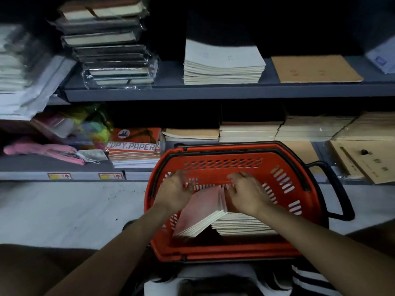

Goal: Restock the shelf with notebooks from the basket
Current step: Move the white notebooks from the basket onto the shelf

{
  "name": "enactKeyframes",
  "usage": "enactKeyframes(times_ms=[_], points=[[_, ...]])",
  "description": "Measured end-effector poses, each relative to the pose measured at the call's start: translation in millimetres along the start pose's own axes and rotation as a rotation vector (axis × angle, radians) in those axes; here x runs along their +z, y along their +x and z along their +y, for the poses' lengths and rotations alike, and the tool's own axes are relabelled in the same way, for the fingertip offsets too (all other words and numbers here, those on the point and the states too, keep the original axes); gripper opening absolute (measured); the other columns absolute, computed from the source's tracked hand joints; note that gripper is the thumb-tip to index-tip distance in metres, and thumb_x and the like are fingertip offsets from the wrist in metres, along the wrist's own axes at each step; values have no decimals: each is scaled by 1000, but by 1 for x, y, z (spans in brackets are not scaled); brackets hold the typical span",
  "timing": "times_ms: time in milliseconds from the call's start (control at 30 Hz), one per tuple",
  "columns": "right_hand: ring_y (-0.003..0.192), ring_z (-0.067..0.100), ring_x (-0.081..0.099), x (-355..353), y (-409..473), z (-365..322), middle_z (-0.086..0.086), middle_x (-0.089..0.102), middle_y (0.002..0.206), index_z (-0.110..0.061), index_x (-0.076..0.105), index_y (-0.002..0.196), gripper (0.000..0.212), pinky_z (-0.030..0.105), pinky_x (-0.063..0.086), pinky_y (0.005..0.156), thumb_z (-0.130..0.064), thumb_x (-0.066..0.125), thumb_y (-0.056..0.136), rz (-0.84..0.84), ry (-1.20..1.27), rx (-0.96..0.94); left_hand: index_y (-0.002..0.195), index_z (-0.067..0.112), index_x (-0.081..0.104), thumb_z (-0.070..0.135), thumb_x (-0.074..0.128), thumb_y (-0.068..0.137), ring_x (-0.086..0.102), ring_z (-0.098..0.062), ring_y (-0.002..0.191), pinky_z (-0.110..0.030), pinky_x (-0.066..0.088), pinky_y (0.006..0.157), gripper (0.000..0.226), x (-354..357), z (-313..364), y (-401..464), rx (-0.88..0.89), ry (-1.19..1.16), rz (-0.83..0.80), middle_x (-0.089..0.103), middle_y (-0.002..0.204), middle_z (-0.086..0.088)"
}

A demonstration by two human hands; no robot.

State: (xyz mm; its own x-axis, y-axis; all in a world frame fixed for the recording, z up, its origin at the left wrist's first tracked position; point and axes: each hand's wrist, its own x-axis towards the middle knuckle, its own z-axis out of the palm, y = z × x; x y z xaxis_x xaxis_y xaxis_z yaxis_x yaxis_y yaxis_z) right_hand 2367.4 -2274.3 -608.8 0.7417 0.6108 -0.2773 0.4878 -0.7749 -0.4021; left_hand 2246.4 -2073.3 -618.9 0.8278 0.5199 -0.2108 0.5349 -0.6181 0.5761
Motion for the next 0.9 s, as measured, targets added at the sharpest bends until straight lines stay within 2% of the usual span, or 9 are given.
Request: enactKeyframes(times_ms=[133,233,333,433,500,567,667,767,900], points=[[102,27,72,27,8,4,2,75,108,-28,65,116,31,37,58,84,-34,51,89,-160,-26,69,111,18,75,28,57,91,70,-26,108,-23,50,85,29,42,-25,8,-207,-34,-262,75,115,-8],[104,32,70,46,14,2,12,74,106,-15,68,106,19,35,53,83,-29,58,97,-247,60,113,134,16,65,34,52,102,64,-27,122,-27,49,93,38,65,-35,17,-436,-47,-412,66,137,-11],[111,31,62,59,21,-2,15,68,111,-15,65,98,28,34,49,90,-42,59,98,-315,90,157,146,9,53,39,52,105,56,-31,134,-31,46,101,51,81,-48,23,-629,-168,-508,56,147,-15],[119,33,58,64,26,-7,15,65,119,-15,59,124,53,39,51,97,-57,52,93,-349,56,186,151,10,46,42,48,106,46,-31,142,-37,38,113,56,88,-59,30,-715,-194,-596,47,155,-16],[121,34,58,64,27,-11,16,66,121,-11,53,139,66,38,51,99,-57,52,92,-350,35,198,146,13,53,44,49,105,52,-31,137,-38,44,109,52,94,-67,36,-747,-249,-630,53,150,-15],[122,33,58,64,28,-13,18,67,120,-8,62,128,55,36,49,99,-50,53,95,-352,21,226,138,12,61,42,49,106,62,-28,121,-33,52,88,45,96,-71,38,-771,-301,-629,65,133,-12],[121,34,60,59,29,-16,20,68,122,-4,67,118,45,34,48,100,-40,53,95,-334,36,275,129,12,64,34,54,105,65,-19,97,-26,48,69,34,98,-75,38,-787,-309,-520,69,114,-8],[118,34,64,53,30,-18,20,70,120,-5,70,115,38,33,51,95,-31,55,91,-329,62,338,132,9,63,33,58,103,62,-21,104,-27,49,75,38,95,-68,37,-732,-193,-407,66,125,-10],[111,28,69,43,30,-18,8,75,114,-15,73,116,43,30,56,89,-25,55,79,-315,162,403,125,6,63,25,53,103,62,-24,98,-32,47,76,31,82,-53,36,-773,-115,-249,63,109,-10]])
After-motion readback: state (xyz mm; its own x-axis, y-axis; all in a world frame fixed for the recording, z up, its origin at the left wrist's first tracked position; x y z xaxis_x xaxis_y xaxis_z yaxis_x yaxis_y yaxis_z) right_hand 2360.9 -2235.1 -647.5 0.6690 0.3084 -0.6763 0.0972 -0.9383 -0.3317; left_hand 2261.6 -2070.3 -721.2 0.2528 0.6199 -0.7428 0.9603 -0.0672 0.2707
